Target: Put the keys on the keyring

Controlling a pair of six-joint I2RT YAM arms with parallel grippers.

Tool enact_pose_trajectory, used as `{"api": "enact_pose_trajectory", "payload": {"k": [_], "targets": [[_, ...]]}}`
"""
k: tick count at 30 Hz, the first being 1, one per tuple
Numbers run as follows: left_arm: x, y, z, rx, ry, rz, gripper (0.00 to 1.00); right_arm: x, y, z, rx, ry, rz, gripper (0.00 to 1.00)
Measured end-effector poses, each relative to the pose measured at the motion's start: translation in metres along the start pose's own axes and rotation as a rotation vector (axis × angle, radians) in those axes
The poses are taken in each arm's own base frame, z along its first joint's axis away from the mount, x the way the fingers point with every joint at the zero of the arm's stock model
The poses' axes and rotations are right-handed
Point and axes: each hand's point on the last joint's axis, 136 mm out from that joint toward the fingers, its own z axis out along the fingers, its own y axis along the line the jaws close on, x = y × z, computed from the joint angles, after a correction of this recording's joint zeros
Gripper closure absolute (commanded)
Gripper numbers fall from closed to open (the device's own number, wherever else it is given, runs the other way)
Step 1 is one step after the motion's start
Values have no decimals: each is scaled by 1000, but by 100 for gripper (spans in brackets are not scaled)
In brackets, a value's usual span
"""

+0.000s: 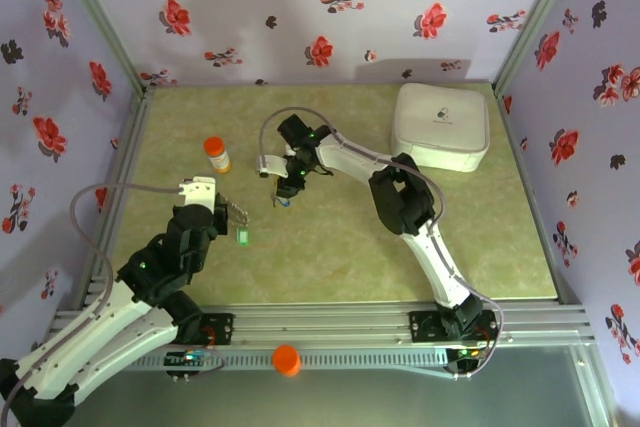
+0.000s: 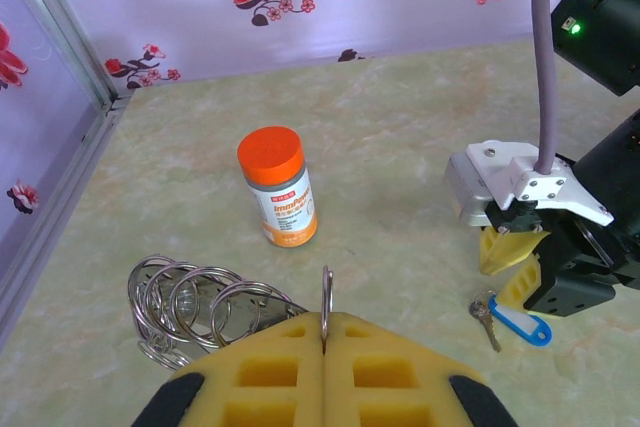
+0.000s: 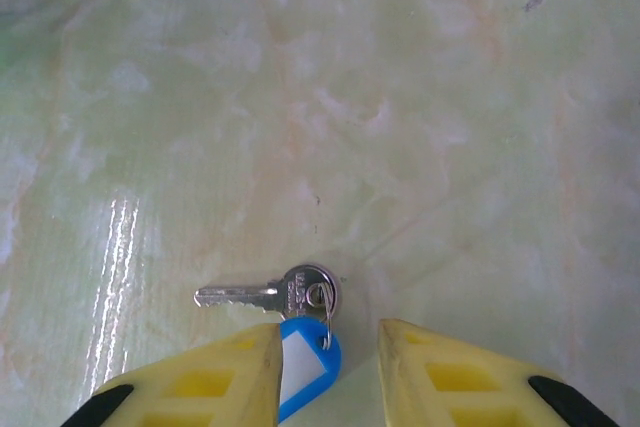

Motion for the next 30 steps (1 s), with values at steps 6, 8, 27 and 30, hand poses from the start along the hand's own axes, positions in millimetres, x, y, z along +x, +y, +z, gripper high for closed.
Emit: {"api": "enact_pose_trajectory", "payload": {"k": [6, 8, 27, 30], "targets": [[1, 0, 0, 1, -1, 0, 100, 6, 1, 10, -23, 2, 11, 74], [1, 0, 0, 1, -1, -1, 100, 7, 1, 13, -29, 6, 15, 77], [0, 0, -1, 6, -4, -4, 100, 0, 4, 7, -45, -13, -4, 100], [0, -1, -1, 12, -3, -4, 100, 2, 11, 2, -52, -7, 3, 100]]}}
